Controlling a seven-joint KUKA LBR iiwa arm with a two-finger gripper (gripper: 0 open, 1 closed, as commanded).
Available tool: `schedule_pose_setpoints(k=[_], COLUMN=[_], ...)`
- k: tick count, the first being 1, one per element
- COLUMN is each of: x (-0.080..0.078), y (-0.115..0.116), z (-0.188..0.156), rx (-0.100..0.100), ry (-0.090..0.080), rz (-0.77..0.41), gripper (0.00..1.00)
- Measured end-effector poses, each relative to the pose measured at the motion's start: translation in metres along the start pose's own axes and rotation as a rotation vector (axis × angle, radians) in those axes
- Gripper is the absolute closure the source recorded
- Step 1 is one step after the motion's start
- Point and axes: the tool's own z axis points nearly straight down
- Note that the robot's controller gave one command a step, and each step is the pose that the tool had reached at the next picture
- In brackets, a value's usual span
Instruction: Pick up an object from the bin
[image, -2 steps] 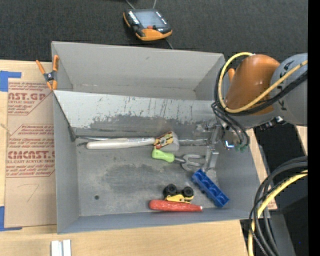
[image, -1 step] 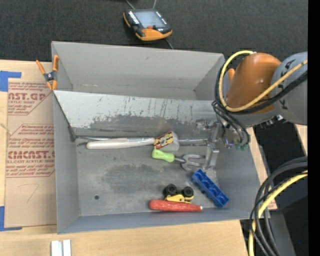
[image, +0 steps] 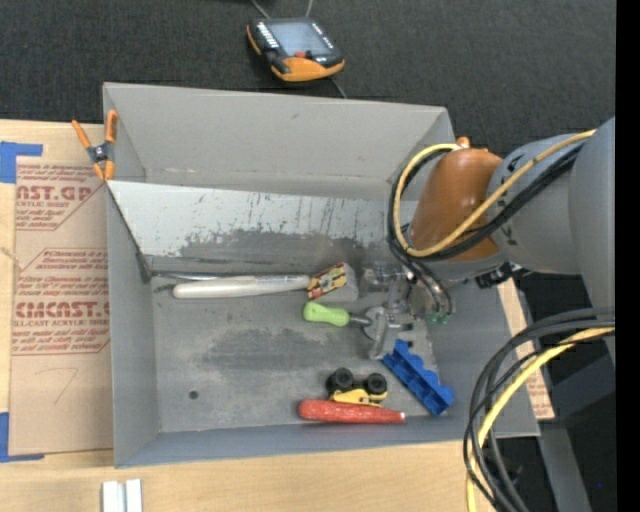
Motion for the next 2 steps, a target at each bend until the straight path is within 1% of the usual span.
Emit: schedule_pose_setpoints(k=[1, 2], x=[-0.006, -0.005], y=[-0.007, -0.036], z=[-0.051, -0.03], rx=[0.005, 0.0], ry=[-0.017, -0.002], rz=[-0.232, -0.013], gripper=[0.0, 0.0])
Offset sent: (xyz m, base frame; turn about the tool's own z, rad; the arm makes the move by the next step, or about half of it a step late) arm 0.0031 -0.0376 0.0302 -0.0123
